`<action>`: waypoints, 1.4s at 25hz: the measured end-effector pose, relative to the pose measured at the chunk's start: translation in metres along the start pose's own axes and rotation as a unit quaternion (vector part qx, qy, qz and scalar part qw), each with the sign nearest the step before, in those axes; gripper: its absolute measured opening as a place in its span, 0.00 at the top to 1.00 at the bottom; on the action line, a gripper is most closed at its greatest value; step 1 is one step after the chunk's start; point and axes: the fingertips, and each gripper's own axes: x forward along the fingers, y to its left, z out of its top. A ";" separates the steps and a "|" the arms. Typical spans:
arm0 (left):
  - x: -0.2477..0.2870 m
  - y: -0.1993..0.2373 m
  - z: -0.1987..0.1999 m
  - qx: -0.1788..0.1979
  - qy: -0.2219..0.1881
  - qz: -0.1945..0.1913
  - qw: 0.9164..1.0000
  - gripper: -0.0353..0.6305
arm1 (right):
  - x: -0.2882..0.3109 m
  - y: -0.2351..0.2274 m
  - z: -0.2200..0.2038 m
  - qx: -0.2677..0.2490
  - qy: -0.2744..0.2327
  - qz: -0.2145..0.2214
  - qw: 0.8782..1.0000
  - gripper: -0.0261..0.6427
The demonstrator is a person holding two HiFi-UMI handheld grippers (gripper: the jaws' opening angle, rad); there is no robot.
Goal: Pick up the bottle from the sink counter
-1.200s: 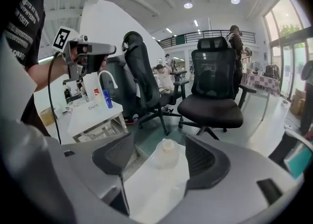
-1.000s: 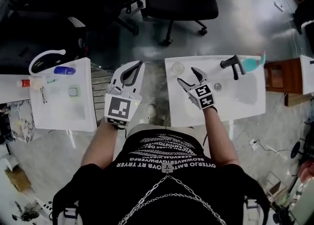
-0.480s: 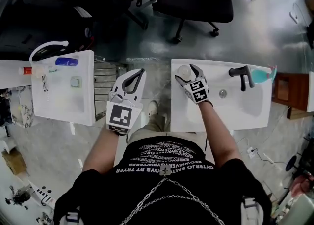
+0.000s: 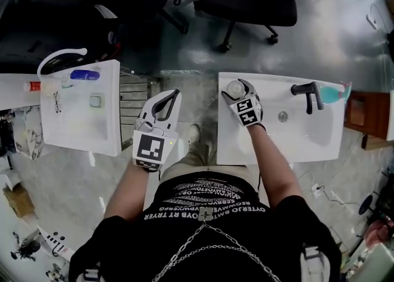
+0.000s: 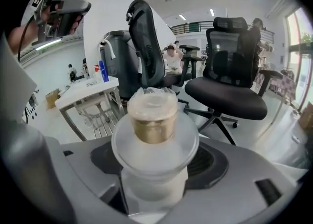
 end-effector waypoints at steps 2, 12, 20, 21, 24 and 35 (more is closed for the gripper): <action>-0.005 0.000 0.005 0.004 -0.006 -0.002 1.000 0.94 | -0.010 0.004 0.002 0.012 -0.001 0.004 1.000 0.46; -0.029 -0.001 0.031 0.027 -0.039 -0.028 0.998 0.94 | -0.085 0.029 0.031 0.026 0.007 0.005 1.000 0.46; -0.049 -0.011 0.065 0.056 -0.079 -0.060 0.993 0.94 | -0.170 0.036 0.082 0.031 -0.020 -0.031 0.999 0.46; -0.052 -0.014 0.069 0.058 -0.083 -0.065 0.993 0.94 | -0.180 0.038 0.089 0.034 -0.025 -0.033 0.999 0.46; -0.062 -0.022 0.080 0.064 -0.100 -0.081 0.990 0.94 | -0.208 0.043 0.110 0.042 -0.036 -0.038 0.998 0.46; -0.091 -0.028 0.090 0.067 -0.134 -0.118 0.982 0.94 | -0.288 0.057 0.158 0.018 -0.051 -0.099 0.994 0.46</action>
